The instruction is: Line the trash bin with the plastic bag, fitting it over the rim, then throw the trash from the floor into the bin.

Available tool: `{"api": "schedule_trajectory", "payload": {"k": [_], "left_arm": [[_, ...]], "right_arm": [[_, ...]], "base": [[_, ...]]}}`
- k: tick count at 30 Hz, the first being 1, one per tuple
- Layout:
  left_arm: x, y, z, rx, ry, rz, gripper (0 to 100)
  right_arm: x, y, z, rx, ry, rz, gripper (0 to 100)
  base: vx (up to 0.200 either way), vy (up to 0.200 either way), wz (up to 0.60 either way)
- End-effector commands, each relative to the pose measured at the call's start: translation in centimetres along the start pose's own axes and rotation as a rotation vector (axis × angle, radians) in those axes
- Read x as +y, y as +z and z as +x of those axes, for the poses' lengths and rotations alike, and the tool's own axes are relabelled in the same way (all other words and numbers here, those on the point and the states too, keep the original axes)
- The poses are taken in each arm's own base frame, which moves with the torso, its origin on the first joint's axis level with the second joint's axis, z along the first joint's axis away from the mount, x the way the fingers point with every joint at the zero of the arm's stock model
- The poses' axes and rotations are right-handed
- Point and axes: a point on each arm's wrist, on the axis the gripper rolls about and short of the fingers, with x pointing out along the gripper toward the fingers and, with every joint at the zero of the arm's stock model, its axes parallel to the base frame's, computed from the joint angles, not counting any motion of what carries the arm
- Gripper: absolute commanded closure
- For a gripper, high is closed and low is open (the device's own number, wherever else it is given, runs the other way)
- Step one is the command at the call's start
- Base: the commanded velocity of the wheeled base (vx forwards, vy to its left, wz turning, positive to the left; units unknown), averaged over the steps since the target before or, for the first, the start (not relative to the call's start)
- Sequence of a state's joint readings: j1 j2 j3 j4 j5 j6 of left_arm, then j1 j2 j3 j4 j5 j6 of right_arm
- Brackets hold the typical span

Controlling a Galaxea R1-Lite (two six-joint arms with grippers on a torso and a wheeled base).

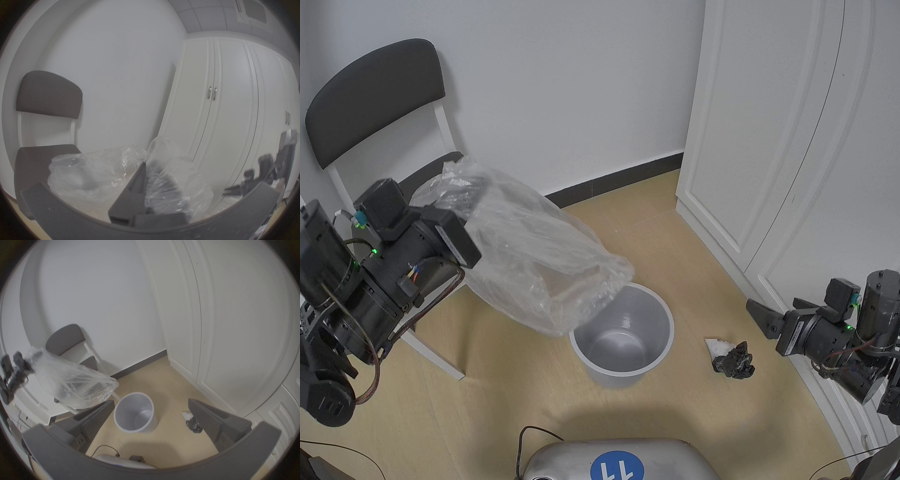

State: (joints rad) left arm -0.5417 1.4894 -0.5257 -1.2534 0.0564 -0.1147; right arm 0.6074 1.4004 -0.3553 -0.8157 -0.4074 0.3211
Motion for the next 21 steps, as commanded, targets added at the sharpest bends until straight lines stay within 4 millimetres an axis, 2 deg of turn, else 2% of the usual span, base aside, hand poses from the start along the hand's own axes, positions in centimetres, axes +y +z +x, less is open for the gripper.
{"api": "schedule_trajectory", "payload": {"k": [1, 7, 13, 17, 21], "left_arm": [[-4.3, 4.2, -0.9, -0.130, -0.052, -0.086, 100], [-5.6, 4.9, -0.4, -0.159, -0.018, -0.120, 100], [-6.0, 5.2, -0.4, -0.171, -0.024, -0.133, 100], [-6.2, 5.3, -0.6, -0.171, -0.034, -0.138, 100], [-7.0, 5.3, -1.0, -0.165, -0.067, -0.149, 100]], "right_arm": [[0.1, -2.8, -0.3, 0.114, 0.029, -0.062, 0], [0.2, -3.7, -0.8, 0.160, 0.081, -0.097, 0], [0.6, -4.6, -1.7, 0.201, 0.160, -0.120, 0], [1.1, -4.9, -1.4, 0.213, 0.162, -0.129, 0], [2.3, -1.7, -1.5, 0.078, 0.210, -0.084, 0]], "base": [[0.000, 0.000, 0.00], [0.000, 0.000, 0.00], [0.000, 0.000, 0.00], [0.000, 0.000, 0.00], [0.000, 0.000, 0.00]]}}
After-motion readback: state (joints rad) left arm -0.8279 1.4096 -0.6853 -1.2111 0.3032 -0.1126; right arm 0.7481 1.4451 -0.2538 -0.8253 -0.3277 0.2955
